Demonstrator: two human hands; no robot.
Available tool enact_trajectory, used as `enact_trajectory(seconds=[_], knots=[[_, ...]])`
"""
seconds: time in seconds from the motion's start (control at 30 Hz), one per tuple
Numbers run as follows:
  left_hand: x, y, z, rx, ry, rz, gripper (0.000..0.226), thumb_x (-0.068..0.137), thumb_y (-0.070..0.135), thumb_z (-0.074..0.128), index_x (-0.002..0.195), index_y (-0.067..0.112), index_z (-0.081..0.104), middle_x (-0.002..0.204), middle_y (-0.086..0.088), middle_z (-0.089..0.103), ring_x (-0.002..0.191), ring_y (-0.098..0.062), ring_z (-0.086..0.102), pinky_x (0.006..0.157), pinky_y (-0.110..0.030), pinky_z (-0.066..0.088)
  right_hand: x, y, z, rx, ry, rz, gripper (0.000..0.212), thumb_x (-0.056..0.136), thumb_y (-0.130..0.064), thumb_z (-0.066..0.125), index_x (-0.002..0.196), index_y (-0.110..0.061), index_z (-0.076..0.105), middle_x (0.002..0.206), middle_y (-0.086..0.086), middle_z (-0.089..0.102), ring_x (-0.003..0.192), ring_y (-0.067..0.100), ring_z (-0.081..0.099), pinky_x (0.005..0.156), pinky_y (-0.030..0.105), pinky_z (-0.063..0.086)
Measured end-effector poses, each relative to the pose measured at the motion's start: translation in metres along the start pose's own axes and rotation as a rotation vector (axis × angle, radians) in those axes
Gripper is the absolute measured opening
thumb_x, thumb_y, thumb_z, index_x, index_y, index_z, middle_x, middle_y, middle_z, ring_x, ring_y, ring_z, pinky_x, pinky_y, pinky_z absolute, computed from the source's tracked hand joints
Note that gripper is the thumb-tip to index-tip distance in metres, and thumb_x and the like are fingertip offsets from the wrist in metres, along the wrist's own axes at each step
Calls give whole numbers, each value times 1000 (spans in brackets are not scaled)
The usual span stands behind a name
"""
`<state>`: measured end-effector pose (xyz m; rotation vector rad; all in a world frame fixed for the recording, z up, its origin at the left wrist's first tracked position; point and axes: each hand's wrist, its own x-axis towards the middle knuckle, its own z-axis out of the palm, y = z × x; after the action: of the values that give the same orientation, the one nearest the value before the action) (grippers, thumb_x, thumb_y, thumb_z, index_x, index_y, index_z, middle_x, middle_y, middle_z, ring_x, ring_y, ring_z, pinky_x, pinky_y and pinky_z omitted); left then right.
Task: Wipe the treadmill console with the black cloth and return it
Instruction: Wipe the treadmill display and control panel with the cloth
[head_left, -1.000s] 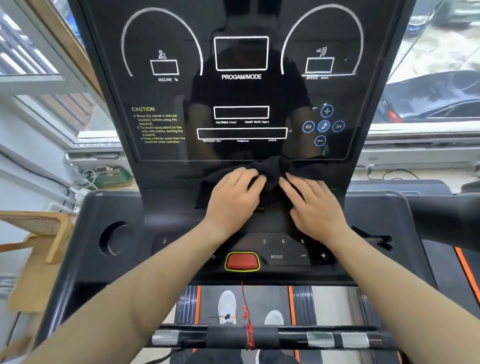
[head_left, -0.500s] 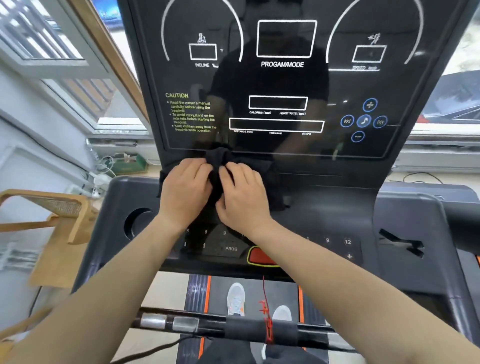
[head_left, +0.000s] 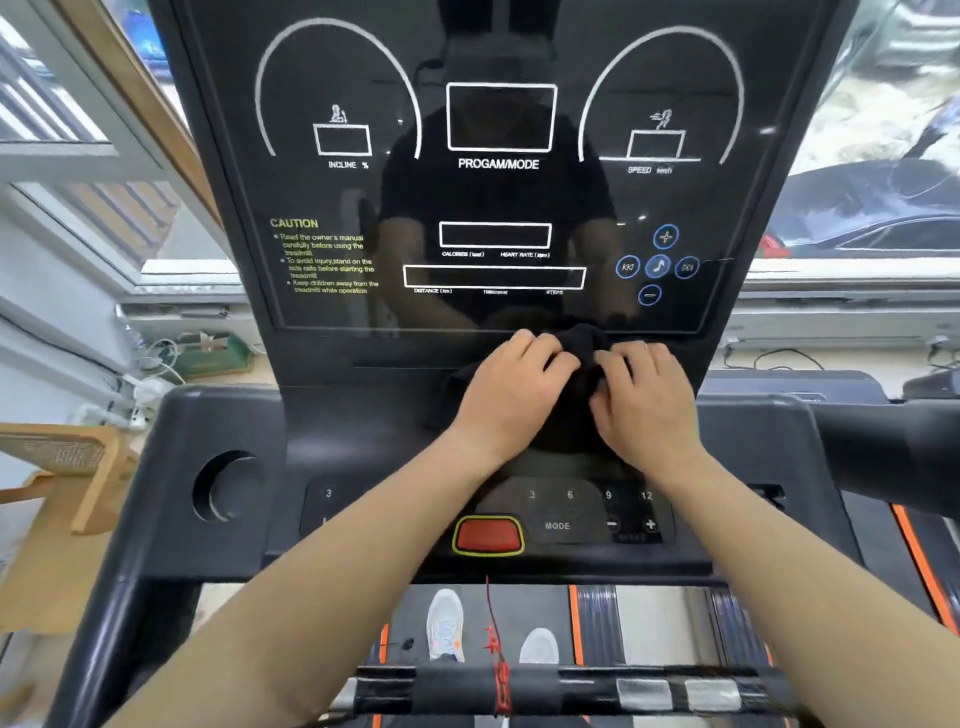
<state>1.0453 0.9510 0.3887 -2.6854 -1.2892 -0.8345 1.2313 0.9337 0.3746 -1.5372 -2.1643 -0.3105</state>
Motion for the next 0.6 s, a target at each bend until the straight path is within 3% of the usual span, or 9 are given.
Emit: enact_trajectory(seconds=[0.07,0.17,0.27,0.33,0.47,0.6], knots=[[7,-3,-15,-44,-2,-4,29,85,1,47,100,6,71,93,-12,65,79,-32,56,67,-44,53,13,-1,-11,37,88,65,18,81,-3,54,93,-3,68,87,15,63,74,37,58,61,46,52],[5,-28,-51,-23,192,-76,34,73,-8,56,99,6,73,95,-11,67,82,-34,59,74,-40,52,47,-21,-29,137,242,128,20,85,4,56,96,-2,72,94,15,65,83,35,62,69,41,54],[0,-72,-84,121,408,-254,39,73,-17,59,99,7,75,96,-11,67,85,-33,57,74,-36,49,100,-64,-28,245,233,142,23,97,-17,53,99,-8,74,97,4,64,91,20,58,81,34,49],[-11,-102,-94,257,467,-333,36,77,-14,59,101,9,75,98,-12,68,87,-33,57,74,-39,49,123,-99,-8,313,215,41,25,100,-26,55,100,-10,74,100,5,66,96,21,58,87,36,49],[-60,-123,-85,336,314,-292,32,76,3,65,108,2,69,107,-18,67,93,-36,58,77,-45,49,120,-139,36,214,247,-309,17,96,-4,62,109,-4,73,114,13,58,97,31,57,82,42,47],[-58,-105,-77,265,145,-239,31,76,24,72,101,6,69,101,-12,66,87,-31,61,73,-40,49,94,-103,28,136,113,-458,16,96,-7,59,103,-10,73,100,12,69,81,31,60,69,42,46]])
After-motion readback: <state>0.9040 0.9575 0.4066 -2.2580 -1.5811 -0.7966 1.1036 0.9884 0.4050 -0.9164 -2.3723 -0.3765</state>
